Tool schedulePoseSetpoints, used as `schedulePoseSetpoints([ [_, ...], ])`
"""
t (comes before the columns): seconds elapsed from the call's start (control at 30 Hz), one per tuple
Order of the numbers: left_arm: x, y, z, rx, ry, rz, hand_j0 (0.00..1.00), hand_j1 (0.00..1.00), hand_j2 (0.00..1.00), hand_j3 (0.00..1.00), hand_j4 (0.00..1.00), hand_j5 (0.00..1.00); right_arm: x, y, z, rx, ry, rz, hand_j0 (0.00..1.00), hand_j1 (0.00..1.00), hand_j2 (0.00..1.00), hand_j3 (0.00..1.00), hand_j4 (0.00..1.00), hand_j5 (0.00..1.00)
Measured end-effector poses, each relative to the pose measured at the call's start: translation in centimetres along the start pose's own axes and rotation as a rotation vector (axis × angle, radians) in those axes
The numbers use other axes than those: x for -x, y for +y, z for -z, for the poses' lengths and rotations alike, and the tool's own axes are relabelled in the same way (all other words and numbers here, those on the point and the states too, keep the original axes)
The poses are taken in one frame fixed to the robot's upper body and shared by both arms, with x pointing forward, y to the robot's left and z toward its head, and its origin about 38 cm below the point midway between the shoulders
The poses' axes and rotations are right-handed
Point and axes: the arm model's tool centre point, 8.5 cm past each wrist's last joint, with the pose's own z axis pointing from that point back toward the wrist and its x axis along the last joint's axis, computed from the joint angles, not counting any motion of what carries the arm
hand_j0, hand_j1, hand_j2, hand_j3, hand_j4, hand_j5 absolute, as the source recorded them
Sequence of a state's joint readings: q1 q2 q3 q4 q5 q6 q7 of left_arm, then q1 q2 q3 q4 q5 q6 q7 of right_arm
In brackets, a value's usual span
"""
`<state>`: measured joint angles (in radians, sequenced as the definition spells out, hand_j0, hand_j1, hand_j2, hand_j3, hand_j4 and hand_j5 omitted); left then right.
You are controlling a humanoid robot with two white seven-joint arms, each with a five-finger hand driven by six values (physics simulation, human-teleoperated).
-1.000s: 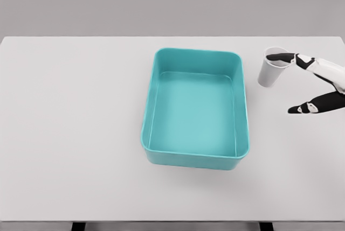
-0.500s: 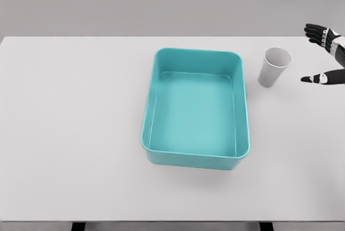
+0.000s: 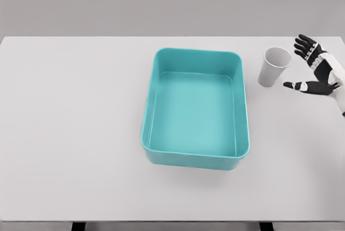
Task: Put the paper cup into the basket with your right arm
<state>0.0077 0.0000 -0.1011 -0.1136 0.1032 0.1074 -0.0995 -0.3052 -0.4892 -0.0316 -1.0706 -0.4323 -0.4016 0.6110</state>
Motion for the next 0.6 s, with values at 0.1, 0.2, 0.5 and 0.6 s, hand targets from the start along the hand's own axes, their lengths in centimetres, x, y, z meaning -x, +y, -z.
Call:
schedulePoseSetpoints([
  [0.1,0.1,0.0,0.0,0.000,0.002,0.000,1.00,1.00,1.00,1.00,1.00,1.00,0.0,-0.9,0.2,0.021,-0.008,-0.007,1.00,1.00,1.00,1.00,1.00,1.00],
  [0.2,0.0,0.0,0.0,0.000,0.000,0.000,1.00,1.00,1.00,1.00,1.00,1.00,0.7,-1.2,0.4,0.037,0.002,-0.001,1.00,1.00,1.00,1.00,1.00,1.00],
  [0.5,0.0,0.0,0.0,0.000,0.000,0.000,1.00,1.00,1.00,1.00,1.00,1.00,2.7,-2.2,0.6,0.078,0.031,-0.005,1.00,1.00,1.00,1.00,1.00,1.00],
  [0.6,0.0,0.0,0.0,0.000,0.000,0.000,1.00,1.00,1.00,1.00,1.00,1.00,3.7,-2.2,0.8,0.097,0.055,0.018,1.00,1.00,1.00,1.00,1.00,1.00],
])
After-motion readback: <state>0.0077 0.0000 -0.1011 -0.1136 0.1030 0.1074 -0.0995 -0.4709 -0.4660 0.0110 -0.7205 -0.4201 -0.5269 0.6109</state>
